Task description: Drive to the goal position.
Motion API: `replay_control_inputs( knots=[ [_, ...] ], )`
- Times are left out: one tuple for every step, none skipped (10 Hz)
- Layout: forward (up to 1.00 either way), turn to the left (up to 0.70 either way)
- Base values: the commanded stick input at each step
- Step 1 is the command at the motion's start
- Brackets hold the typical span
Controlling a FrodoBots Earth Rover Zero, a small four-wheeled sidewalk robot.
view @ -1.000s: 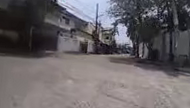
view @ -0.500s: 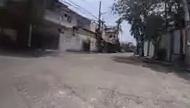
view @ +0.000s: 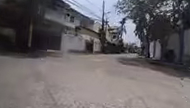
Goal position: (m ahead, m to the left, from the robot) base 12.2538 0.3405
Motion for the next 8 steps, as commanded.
replay_control_inputs(
  knots=[
    [1.0,-0.34],
    [1.0,-0.22],
    [1.0,-0.05],
    [1.0,-0.01],
    [1.0,0.0],
    [1.0,0.0],
    [1.0,0.0],
    [1.0,0.0]
  ],
)
